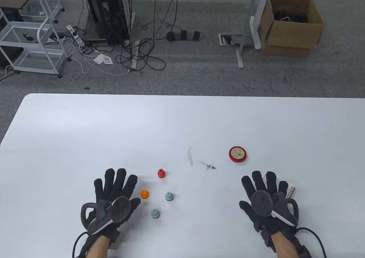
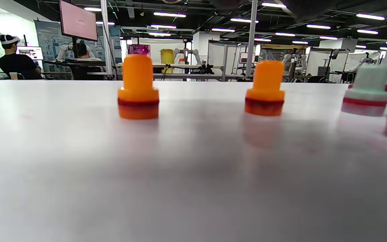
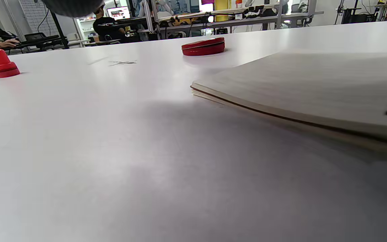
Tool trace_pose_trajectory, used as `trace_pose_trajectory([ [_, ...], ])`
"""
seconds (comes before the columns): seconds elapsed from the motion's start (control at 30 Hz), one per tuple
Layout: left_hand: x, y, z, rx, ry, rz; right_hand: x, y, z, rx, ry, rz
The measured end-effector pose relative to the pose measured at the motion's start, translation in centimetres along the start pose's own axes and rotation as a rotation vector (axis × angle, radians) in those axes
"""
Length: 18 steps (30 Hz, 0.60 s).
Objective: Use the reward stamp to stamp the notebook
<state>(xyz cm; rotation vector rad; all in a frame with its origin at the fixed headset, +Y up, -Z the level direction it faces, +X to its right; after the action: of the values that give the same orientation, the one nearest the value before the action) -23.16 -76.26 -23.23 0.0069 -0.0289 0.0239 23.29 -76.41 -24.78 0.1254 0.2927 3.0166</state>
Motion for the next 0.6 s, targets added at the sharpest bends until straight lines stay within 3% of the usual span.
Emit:
trace_pose_trajectory([
  [0.3,0.0,0.3,0.2,0.020,0.003,0.001,-0.3,0.2,-0.4,0.016,0.017,-0.008],
  [0.6,0.3,0.9,0.6,0.068,-0.014,0.028,-0.6,-1.4,0.3,-0.069,0.039,-0.011],
])
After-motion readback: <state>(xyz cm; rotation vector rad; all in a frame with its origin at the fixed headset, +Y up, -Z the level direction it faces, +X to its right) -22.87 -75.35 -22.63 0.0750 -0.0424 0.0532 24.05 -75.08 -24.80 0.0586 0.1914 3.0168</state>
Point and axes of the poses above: the tracker on the back of each hand, its own x axis roughly to the thumb side, its own z axis roughly from the fingertips to the wrist, y = z × x, the point moved 1 cm from there along -z, roughly from the wrist to the fingertips, and after that the axes turned 6 degrees about y, right-handed, at the moved point
